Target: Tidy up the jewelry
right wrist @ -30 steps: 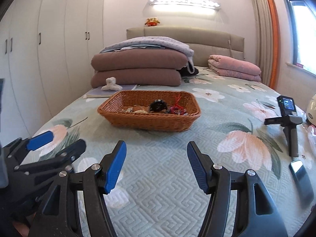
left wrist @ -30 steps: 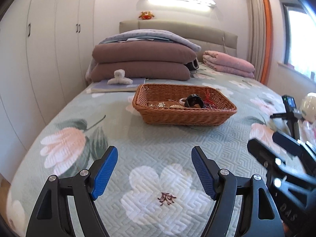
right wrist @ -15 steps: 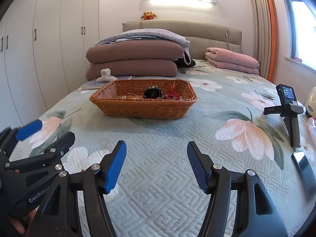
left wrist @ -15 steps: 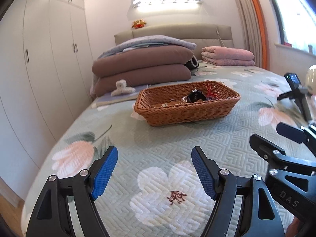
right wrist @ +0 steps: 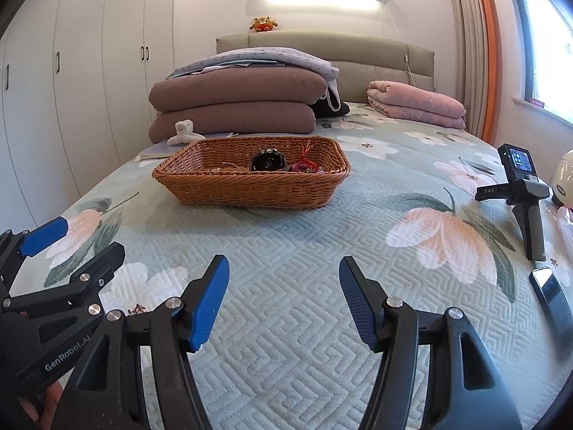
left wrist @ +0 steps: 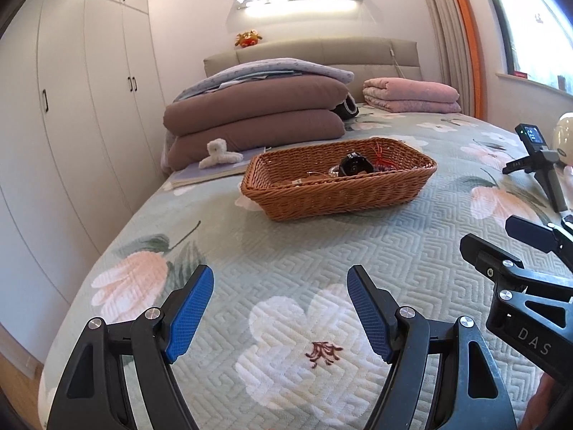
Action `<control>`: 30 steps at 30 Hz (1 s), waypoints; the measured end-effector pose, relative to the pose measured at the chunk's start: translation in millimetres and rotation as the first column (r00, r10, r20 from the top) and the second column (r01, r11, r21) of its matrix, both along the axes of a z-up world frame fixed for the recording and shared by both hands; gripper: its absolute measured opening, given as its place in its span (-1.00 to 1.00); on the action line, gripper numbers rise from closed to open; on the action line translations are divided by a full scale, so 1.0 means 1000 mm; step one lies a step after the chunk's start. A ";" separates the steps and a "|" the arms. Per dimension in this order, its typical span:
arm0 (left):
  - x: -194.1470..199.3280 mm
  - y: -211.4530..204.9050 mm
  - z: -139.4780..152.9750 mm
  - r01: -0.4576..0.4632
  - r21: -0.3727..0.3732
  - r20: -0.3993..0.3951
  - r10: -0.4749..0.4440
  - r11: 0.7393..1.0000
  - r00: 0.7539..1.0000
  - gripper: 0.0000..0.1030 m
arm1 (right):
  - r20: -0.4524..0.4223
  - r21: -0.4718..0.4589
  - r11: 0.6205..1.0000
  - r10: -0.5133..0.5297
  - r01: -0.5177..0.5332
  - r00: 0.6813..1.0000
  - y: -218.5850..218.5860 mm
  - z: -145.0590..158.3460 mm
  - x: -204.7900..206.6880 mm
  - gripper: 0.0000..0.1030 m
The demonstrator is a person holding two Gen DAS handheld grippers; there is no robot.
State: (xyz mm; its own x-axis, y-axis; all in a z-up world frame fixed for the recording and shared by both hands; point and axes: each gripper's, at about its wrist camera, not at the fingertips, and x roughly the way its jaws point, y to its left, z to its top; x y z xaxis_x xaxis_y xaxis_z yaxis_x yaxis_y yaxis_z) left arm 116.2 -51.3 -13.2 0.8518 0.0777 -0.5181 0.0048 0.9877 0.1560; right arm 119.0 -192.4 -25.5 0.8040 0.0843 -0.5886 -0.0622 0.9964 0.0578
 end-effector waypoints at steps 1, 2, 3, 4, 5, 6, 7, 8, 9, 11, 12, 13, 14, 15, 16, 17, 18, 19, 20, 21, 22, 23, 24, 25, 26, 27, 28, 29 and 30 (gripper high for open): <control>0.000 0.001 0.000 0.000 -0.005 -0.003 0.000 1.000 1.000 0.51 | -0.001 0.000 1.000 0.000 0.000 1.000 0.001 0.000 0.000 0.28; 0.001 0.001 -0.001 -0.001 -0.008 -0.006 0.001 1.000 1.000 0.51 | -0.002 0.002 1.000 -0.001 0.001 1.000 0.000 0.000 0.000 0.28; 0.001 0.002 -0.001 -0.001 -0.013 -0.010 0.001 1.000 1.000 0.51 | -0.004 0.005 1.000 -0.002 0.002 1.000 0.000 -0.001 0.000 0.28; 0.002 0.003 -0.002 -0.003 -0.020 -0.016 0.002 1.000 1.000 0.51 | -0.005 0.008 1.000 -0.001 0.002 1.000 -0.001 -0.001 0.000 0.28; 0.002 0.004 -0.003 -0.001 -0.029 -0.022 0.000 1.000 1.000 0.51 | -0.007 0.011 1.000 -0.003 0.003 1.000 -0.002 -0.001 0.001 0.28; 0.003 0.005 -0.004 0.003 -0.038 -0.029 -0.004 0.999 1.000 0.51 | -0.008 0.013 1.000 -0.004 0.004 1.000 -0.002 -0.001 0.001 0.28; 0.003 0.005 -0.004 0.005 -0.042 -0.034 -0.006 0.999 0.999 0.51 | -0.008 0.015 1.000 -0.005 0.005 1.000 -0.003 -0.001 0.001 0.28; 0.004 0.005 -0.005 0.006 -0.042 -0.036 -0.007 0.999 0.999 0.51 | -0.011 0.018 1.000 -0.005 0.006 1.000 -0.004 -0.002 0.001 0.28; 0.004 0.005 -0.006 0.005 -0.040 -0.036 -0.007 0.999 0.999 0.51 | -0.013 0.019 1.000 -0.005 0.006 1.000 -0.004 -0.002 0.002 0.28; 0.003 0.004 -0.005 0.004 -0.041 -0.034 -0.005 0.999 0.999 0.51 | -0.017 0.021 1.000 -0.006 0.006 1.000 -0.004 -0.003 0.002 0.28; 0.003 0.004 -0.005 0.005 -0.043 -0.032 -0.006 0.999 0.999 0.51 | -0.017 0.021 1.000 -0.006 0.006 1.000 -0.004 -0.002 0.002 0.28; 0.003 0.005 -0.004 0.004 -0.043 -0.031 -0.006 0.999 0.999 0.51 | -0.017 0.021 1.000 -0.005 0.006 1.000 -0.004 -0.002 0.002 0.28; 0.003 0.005 -0.004 0.002 -0.042 -0.031 -0.003 0.999 1.000 0.51 | -0.017 0.021 1.000 -0.006 0.006 1.000 -0.004 -0.003 0.002 0.28; 0.003 0.005 -0.005 0.001 -0.043 -0.032 -0.003 0.999 0.999 0.51 | -0.017 0.020 1.000 -0.006 0.006 1.000 -0.004 -0.003 0.002 0.28; 0.003 0.005 -0.005 0.002 -0.045 -0.034 -0.003 0.999 0.999 0.51 | -0.019 0.020 1.000 -0.006 0.006 1.000 -0.005 -0.003 0.003 0.28; 0.003 0.006 -0.005 0.001 -0.045 -0.035 -0.002 0.999 0.999 0.51 | -0.021 0.019 1.000 -0.006 0.006 1.000 -0.005 -0.004 0.003 0.28; 0.003 0.006 -0.005 0.000 -0.047 -0.036 -0.002 0.999 0.999 0.51 | -0.022 0.019 1.000 -0.006 0.006 1.000 -0.005 -0.004 0.003 0.28; 0.003 0.006 -0.005 0.001 -0.049 -0.038 -0.003 0.999 0.999 0.51 | -0.022 0.018 1.000 -0.006 0.006 1.000 -0.005 -0.005 0.003 0.28; 0.003 0.006 -0.005 0.001 -0.050 -0.038 -0.002 0.999 0.999 0.51 | -0.023 0.018 1.000 -0.006 0.006 1.000 -0.005 -0.005 0.003 0.28; 0.003 0.006 -0.005 -0.003 -0.050 -0.038 0.001 0.999 0.999 0.51 | -0.024 0.018 1.000 -0.006 0.007 1.000 -0.005 -0.005 0.003 0.28; 0.004 0.006 -0.005 -0.004 -0.050 -0.039 0.002 0.999 0.999 0.51 | -0.025 0.018 1.000 -0.006 0.007 1.000 -0.005 -0.006 0.003 0.28; 0.004 0.006 -0.005 -0.005 -0.052 -0.042 0.002 0.999 0.999 0.51 | -0.026 0.018 1.000 -0.006 0.006 1.000 -0.005 -0.006 0.004 0.28; 0.004 0.007 -0.005 -0.006 -0.055 -0.044 0.004 0.998 0.999 0.51 | -0.027 0.019 1.000 -0.006 0.006 1.000 -0.005 -0.007 0.003 0.28; 0.004 0.007 -0.005 -0.007 -0.058 -0.046 0.005 0.998 0.999 0.51 | -0.027 0.019 1.000 -0.006 0.007 1.000 -0.005 -0.007 0.003 0.28; 0.005 0.007 -0.005 -0.008 -0.062 -0.048 0.005 0.998 0.999 0.51 | -0.027 0.020 1.000 -0.005 0.006 1.000 -0.005 -0.007 0.004 0.28; 0.005 0.008 -0.006 -0.008 -0.064 -0.049 0.004 0.998 0.999 0.51 | -0.028 0.021 1.000 -0.005 0.005 1.000 -0.005 -0.007 0.004 0.28; 0.005 0.008 -0.005 -0.008 -0.065 -0.051 0.005 0.998 0.999 0.51 | -0.029 0.020 1.000 -0.005 0.006 1.000 -0.005 -0.007 0.004 0.28; 0.005 0.008 -0.006 -0.009 -0.065 -0.051 0.006 0.998 0.999 0.51 | -0.030 0.020 1.000 -0.005 0.006 1.000 -0.005 -0.008 0.004 0.28; 0.005 0.008 -0.005 -0.009 -0.065 -0.051 0.006 0.998 0.999 0.51 | -0.031 0.020 1.000 -0.005 0.006 0.999 -0.005 -0.008 0.004 0.28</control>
